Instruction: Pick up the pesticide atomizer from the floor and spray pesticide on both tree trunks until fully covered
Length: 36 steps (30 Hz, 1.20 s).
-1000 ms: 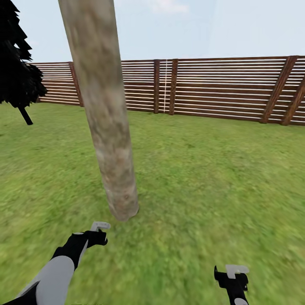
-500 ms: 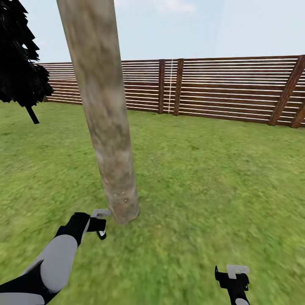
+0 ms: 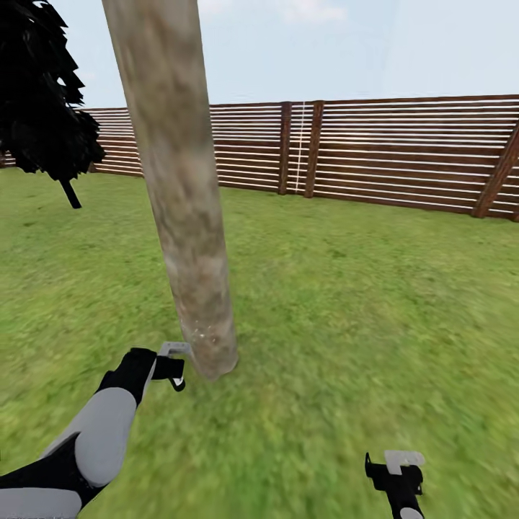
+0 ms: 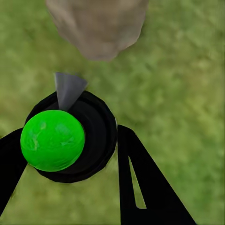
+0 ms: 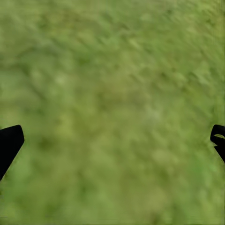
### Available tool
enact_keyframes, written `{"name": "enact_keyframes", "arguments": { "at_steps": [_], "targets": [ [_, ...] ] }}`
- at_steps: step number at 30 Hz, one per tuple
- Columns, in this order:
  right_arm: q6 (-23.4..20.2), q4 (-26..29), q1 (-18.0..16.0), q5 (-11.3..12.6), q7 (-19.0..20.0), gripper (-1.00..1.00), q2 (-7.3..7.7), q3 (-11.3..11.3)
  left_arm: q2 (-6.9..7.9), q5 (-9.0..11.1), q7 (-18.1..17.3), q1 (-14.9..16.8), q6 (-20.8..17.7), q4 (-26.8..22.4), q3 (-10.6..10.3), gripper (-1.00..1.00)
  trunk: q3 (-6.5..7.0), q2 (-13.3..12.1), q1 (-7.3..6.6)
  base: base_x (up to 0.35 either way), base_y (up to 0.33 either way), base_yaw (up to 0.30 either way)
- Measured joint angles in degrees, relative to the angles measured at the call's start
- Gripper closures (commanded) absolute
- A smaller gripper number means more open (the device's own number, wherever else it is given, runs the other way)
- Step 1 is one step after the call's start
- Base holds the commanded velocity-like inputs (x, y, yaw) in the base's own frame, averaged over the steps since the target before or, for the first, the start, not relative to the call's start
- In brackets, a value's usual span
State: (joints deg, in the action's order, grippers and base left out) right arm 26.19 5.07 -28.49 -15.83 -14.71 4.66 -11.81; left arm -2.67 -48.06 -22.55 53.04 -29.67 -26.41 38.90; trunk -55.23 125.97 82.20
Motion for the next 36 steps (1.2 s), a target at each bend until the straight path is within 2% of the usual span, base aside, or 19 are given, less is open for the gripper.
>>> {"name": "enact_keyframes", "arguments": {
  "at_steps": [4,7,9,11,13,16,36],
  "targets": [
    [-0.01,0.00,0.33,-0.14,0.07,-1.00,0.06,-0.02,-0.05,-0.05,0.03,0.24,0.00,0.01,0.00,1.00,0.02,0.00,0.01,0.244,0.095,0.021],
    [0.00,0.01,0.80,-0.17,0.06,-1.00,0.09,0.00,0.95,-0.33,0.03,0.65,-0.04,-0.09,-0.87,1.00,0.02,0.00,0.03,0.026,0.014,0.001],
    [0.00,0.03,0.84,-0.18,0.06,-1.00,0.09,0.00,1.70,-0.28,-0.02,1.47,-2.12,-0.40,-1.18,1.00,0.03,0.00,0.03,0.004,0.002,0.000],
    [0.00,0.08,0.84,-0.18,0.06,-1.00,0.09,0.00,1.41,0.08,-0.04,2.50,-4.29,-0.82,-1.62,1.00,0.03,0.00,0.03,0.001,0.000,0.000],
    [0.00,0.10,0.85,-0.18,0.06,-1.00,0.05,0.00,1.02,0.15,-0.12,3.63,-5.54,-0.95,-4.91,1.00,0.03,0.00,0.03,0.000,-0.044,0.000],
    [0.01,0.10,0.85,-0.18,0.04,-1.00,0.01,0.01,1.49,0.25,-0.13,3.83,-5.79,-1.10,-6.62,1.00,0.02,0.00,0.04,0.000,-0.222,0.000],
    [0.02,0.10,0.84,-0.18,0.03,-1.00,-0.03,0.01,1.31,0.66,-0.02,3.58,-5.67,-1.21,-6.31,1.00,0.02,0.00,0.03,-0.035,-0.272,0.007]
  ]
}}
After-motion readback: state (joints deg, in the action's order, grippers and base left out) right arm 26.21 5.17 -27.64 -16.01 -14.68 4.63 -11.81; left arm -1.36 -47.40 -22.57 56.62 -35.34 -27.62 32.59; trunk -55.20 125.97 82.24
